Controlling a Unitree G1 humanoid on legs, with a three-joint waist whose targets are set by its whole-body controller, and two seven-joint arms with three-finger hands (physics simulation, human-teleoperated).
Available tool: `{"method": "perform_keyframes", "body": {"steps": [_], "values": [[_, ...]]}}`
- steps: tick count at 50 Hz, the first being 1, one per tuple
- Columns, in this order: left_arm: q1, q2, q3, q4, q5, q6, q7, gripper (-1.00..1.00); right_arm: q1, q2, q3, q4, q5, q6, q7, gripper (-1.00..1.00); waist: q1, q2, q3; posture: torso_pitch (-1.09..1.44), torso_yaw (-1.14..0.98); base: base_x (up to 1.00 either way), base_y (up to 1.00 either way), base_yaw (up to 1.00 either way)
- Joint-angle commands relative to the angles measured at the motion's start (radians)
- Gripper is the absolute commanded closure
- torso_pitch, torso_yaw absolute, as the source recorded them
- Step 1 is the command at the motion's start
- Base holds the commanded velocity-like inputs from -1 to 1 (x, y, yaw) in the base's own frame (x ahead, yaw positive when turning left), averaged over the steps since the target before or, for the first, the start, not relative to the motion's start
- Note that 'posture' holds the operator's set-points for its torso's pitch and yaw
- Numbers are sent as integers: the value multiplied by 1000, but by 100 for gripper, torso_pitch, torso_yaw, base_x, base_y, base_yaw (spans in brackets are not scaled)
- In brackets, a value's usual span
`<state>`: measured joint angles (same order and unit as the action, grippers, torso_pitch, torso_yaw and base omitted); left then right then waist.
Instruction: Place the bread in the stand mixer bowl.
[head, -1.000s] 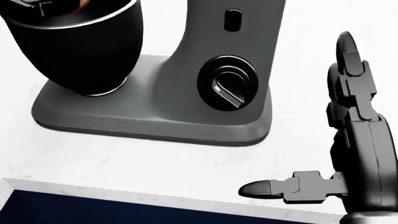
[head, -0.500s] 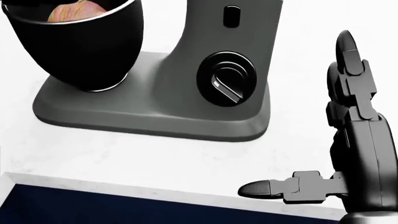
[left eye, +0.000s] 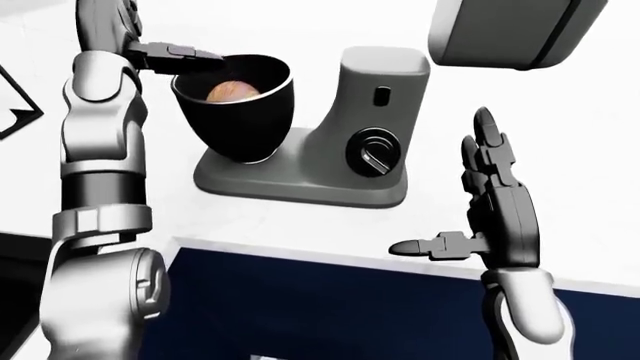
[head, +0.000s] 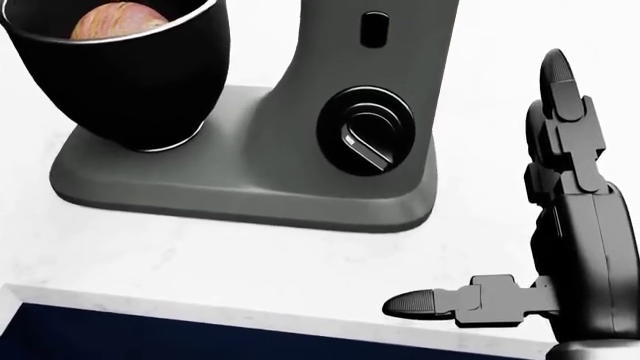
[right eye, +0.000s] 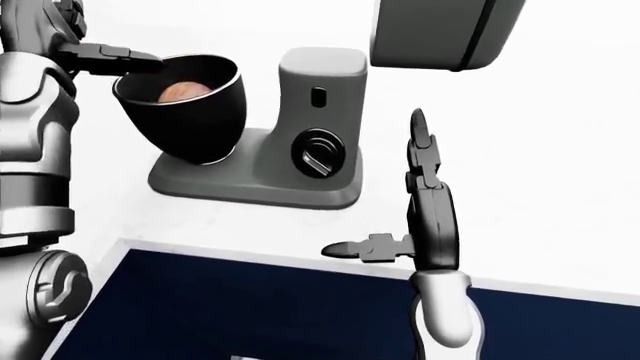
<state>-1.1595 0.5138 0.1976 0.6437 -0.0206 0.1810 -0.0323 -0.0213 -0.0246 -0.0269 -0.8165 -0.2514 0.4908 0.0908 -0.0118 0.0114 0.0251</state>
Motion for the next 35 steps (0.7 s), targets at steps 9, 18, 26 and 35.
{"method": "perform_keyframes", "body": {"steps": [9,18,26,35], "values": [[52,81,54,-244,-69,96,5,-100,-13,-2,1,-42,-5,-25,-3,-100,-5,10,-20,0,0,0,0,0],[120,111,81,-415,-122,198,19,-100,-12,-1,0,-42,-4,-27,-4,-100,-6,13,-17,0,0,0,0,0],[240,139,123,-597,-173,305,26,-100,-13,-1,-1,-45,-2,-24,-3,-100,-9,19,-13,0,0,0,0,0],[368,192,203,-759,-242,373,44,-100,-12,-2,-8,-52,3,-19,-1,-100,-10,22,-8,0,0,0,0,0]]}}
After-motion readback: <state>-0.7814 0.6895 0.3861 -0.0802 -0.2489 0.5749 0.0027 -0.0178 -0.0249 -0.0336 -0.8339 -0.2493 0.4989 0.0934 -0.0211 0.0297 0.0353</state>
